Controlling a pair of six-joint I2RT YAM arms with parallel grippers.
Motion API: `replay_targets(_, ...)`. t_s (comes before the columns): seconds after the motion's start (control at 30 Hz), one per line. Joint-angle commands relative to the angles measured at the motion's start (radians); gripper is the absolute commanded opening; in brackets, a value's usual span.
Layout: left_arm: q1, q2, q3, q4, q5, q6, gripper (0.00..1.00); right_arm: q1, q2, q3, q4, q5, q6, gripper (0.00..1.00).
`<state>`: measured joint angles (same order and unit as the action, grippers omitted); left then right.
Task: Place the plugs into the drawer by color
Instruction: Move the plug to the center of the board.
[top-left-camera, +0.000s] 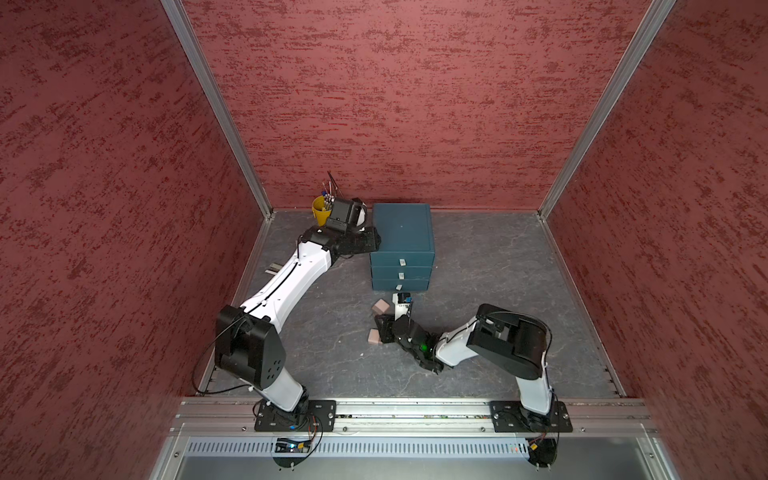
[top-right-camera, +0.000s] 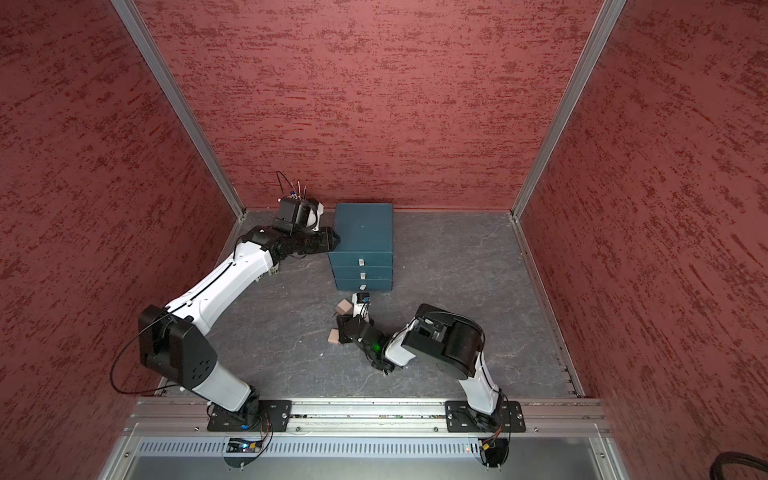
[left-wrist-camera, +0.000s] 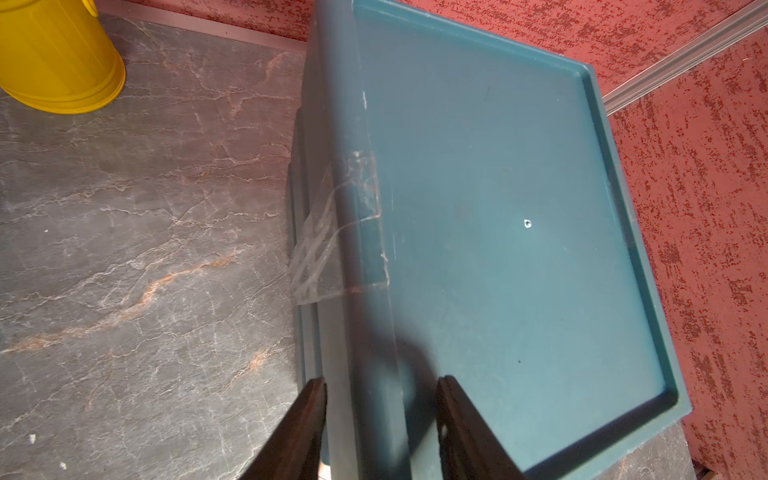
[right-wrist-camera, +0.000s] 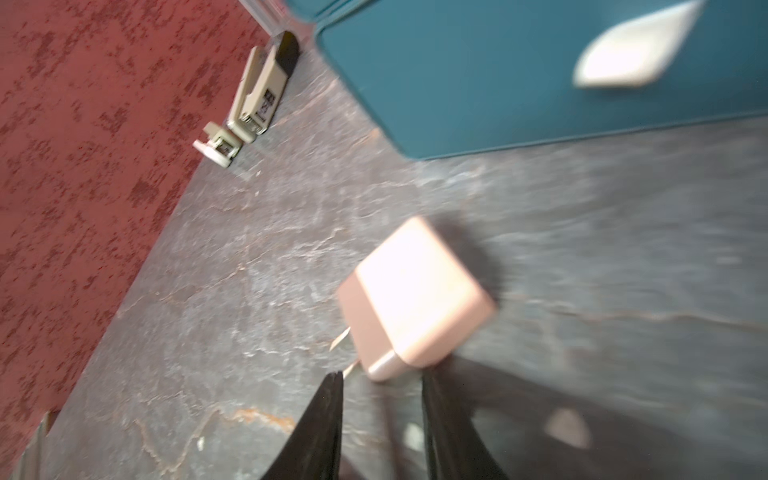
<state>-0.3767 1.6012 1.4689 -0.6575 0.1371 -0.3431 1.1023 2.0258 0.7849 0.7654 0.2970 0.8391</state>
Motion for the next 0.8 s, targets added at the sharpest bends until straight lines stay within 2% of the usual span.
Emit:
replay_targets(0.0, 0.001, -0.002, -0.033, -0.070, -0.001, 0.009, 0.47, 0.023, 0.051, 0.043, -0.115, -0.074, -0.009, 0.36)
replay_targets(0.1, 0.003, -0.002, -0.032, -0.070, 0.001, 0.010, 0.47, 0.025, 0.026, 0.020, -0.102, -0.040, -0.021, 0.36)
replay_targets(0.27, 0.003, -0.005, -0.032, -0.068, 0.008, 0.010, 0.47, 0.011, -0.107, -0.141, -0.031, 0.097, -0.007, 0.37)
replay_targets(0.37, 0.004, -0.006, -0.033, -0.065, 0.007, 0.011, 0.47, -0.008, -0.148, -0.184, -0.053, 0.147, 0.010, 0.34)
replay_targets(0.47, 0.002, -0.007, -0.033, -0.065, 0.006, 0.012, 0.47, -0.026, -0.120, -0.152, -0.076, 0.140, -0.004, 0.28)
replay_targets(0.77, 0.001, -0.007, -0.031, -0.062, 0.019, 0.006, 0.47, -0.048, -0.006, -0.023, -0.097, 0.128, -0.074, 0.25)
